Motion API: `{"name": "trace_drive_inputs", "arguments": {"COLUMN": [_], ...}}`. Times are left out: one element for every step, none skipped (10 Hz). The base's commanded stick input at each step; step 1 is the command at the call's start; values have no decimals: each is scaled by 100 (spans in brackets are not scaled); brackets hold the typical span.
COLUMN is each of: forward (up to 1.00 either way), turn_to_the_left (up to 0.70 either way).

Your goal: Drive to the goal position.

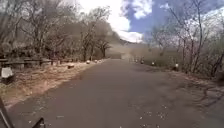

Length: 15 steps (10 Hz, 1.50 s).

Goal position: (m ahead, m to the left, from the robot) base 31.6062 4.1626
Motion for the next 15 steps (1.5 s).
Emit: {"name": "trace_drive_inputs", "arguments": {"forward": [70,70,70,70,70,70,70,70,70,70,70,70,70,70,70], "turn_to_the_left": [0,0,0,0,0,0,0,0,0,0,0,0,0,0,0]}}
